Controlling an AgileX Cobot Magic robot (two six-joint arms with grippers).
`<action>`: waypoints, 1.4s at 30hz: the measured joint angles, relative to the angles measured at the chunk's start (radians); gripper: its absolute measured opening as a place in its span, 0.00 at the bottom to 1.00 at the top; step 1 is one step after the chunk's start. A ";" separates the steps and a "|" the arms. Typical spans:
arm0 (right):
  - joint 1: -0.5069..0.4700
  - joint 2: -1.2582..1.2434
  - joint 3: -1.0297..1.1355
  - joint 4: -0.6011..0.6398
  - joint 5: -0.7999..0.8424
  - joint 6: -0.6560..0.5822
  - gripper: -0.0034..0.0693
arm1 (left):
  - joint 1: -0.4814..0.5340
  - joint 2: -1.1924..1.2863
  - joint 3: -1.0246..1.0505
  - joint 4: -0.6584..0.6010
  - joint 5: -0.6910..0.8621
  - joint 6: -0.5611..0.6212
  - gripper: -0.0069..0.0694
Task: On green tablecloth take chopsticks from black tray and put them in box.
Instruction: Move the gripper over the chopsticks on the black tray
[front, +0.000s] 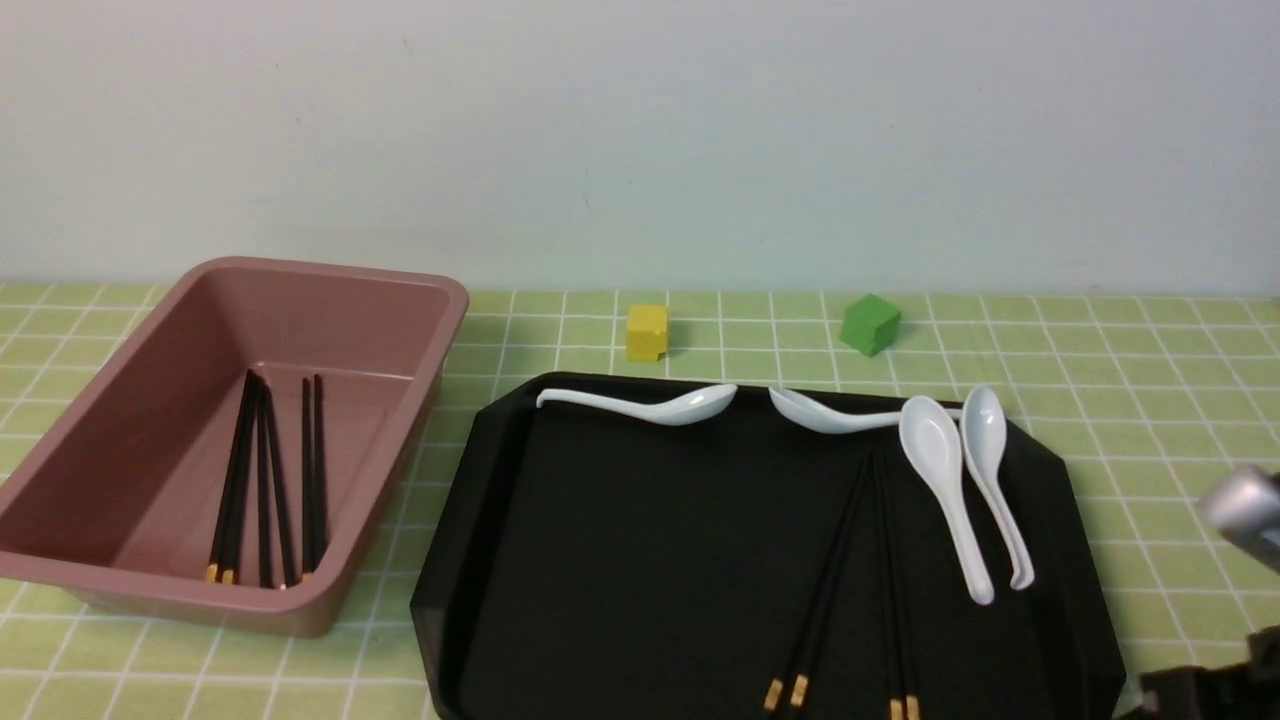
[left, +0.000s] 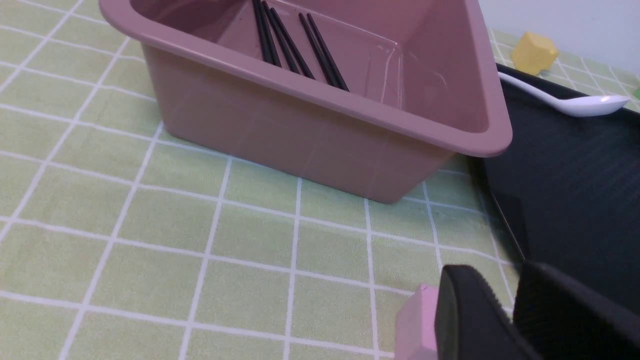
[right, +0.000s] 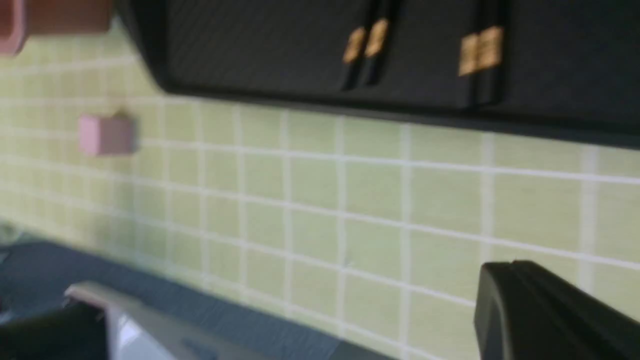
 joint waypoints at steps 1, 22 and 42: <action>0.018 0.021 -0.001 0.021 -0.007 -0.019 0.06 | 0.000 0.000 0.000 0.000 0.000 0.000 0.31; 0.656 0.669 -0.593 -0.959 -0.177 1.230 0.26 | 0.000 0.000 0.000 0.000 0.000 0.000 0.32; 0.661 0.913 -0.739 -0.978 -0.178 1.299 0.61 | 0.000 0.000 0.000 0.000 0.000 0.000 0.33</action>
